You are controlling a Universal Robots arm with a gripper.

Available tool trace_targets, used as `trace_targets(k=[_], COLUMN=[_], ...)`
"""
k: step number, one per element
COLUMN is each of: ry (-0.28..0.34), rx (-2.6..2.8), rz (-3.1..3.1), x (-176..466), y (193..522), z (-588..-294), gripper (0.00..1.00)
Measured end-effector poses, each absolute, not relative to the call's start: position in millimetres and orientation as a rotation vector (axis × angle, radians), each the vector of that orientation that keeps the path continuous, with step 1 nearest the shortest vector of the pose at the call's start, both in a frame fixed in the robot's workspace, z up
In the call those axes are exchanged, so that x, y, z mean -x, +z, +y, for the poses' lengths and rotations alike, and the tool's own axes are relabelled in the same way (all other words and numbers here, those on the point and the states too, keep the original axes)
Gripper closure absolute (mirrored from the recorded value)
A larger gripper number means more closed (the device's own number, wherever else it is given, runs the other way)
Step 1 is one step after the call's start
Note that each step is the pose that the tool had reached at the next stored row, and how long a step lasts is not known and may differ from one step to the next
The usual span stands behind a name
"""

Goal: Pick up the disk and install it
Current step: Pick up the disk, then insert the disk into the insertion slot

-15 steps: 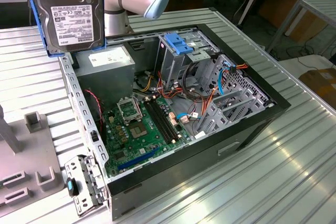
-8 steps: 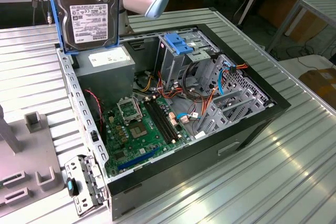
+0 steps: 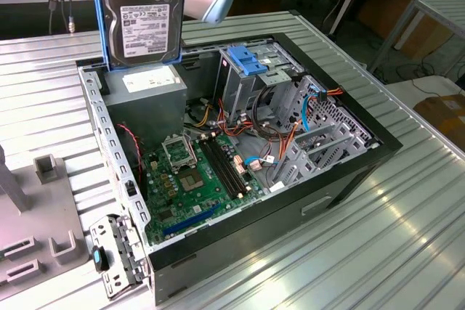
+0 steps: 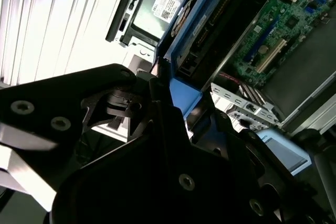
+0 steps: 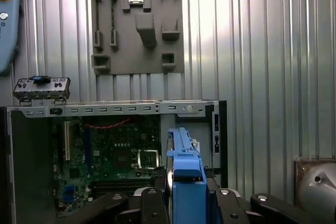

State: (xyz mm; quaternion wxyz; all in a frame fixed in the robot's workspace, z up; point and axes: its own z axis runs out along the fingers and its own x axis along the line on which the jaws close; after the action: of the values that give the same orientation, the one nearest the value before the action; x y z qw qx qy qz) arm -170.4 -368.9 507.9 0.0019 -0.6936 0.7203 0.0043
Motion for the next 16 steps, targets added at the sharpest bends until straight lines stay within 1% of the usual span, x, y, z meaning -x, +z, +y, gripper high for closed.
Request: trace_targets(k=[9,16], ry=[0.014,0.014], rx=[2.174,2.174], rz=[2.263,2.263], x=[127.6,126.3], y=[506.9,506.9], z=[-368.9,-368.9], gripper=[0.63,0.63])
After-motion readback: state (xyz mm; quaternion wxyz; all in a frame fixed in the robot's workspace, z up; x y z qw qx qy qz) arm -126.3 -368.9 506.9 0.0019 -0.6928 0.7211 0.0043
